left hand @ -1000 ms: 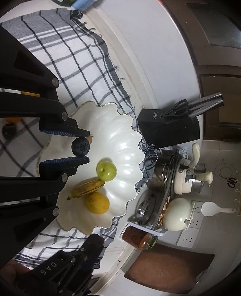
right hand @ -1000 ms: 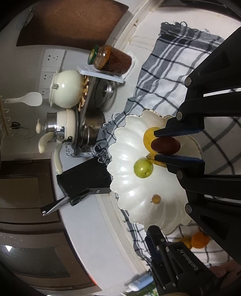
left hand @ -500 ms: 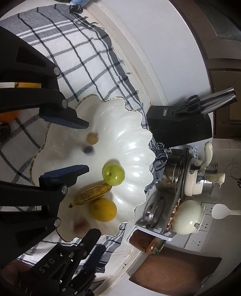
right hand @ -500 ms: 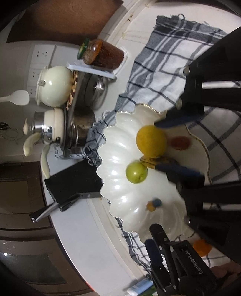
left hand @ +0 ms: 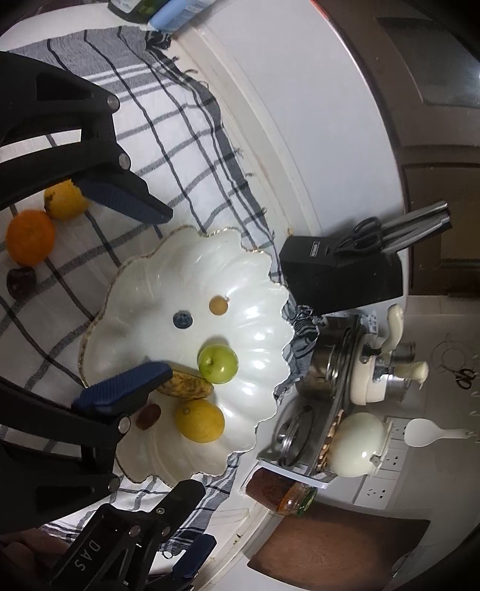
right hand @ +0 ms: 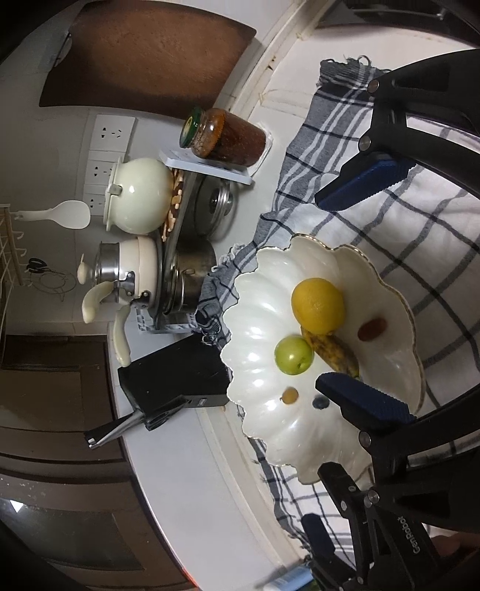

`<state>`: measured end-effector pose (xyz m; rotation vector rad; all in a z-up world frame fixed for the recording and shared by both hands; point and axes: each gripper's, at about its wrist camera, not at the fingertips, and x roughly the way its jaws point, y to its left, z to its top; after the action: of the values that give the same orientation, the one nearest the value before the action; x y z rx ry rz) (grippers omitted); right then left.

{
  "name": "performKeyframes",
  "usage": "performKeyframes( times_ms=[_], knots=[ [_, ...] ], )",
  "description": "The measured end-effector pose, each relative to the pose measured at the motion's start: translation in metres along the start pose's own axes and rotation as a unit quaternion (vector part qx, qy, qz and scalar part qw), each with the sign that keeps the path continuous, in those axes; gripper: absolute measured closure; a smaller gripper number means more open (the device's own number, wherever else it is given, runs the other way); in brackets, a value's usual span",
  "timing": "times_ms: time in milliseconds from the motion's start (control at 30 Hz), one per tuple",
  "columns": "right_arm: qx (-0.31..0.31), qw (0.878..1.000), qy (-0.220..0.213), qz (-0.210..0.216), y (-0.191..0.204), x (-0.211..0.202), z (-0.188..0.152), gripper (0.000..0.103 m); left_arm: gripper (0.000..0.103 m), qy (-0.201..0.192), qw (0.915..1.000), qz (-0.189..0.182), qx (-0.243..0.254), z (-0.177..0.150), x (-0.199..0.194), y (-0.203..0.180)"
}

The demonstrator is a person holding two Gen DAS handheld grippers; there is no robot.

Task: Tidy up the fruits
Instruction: 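Withdraw both tools from the bowl back over the towel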

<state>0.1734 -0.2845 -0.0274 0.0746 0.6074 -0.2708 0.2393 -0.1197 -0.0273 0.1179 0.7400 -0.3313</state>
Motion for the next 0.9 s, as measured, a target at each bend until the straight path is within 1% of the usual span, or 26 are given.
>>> performKeyframes(
  times_ms=[267, 500, 900],
  knots=[
    [0.0, 1.0, -0.014, 0.006, 0.008, -0.023, 0.001, 0.013, 0.022, -0.013, 0.9998, 0.013, -0.003, -0.005, -0.026, 0.008],
    [-0.006, 1.0, -0.026, 0.016, 0.019, -0.043, -0.001, 0.013, 0.022, -0.02, 0.9995, 0.024, -0.007, -0.013, -0.05, 0.018],
    [-0.016, 0.999, -0.034, 0.038, 0.042, -0.066, -0.013, 0.013, 0.022, -0.023, 0.9986, 0.045, -0.016, -0.033, -0.079, 0.039]
  ],
)
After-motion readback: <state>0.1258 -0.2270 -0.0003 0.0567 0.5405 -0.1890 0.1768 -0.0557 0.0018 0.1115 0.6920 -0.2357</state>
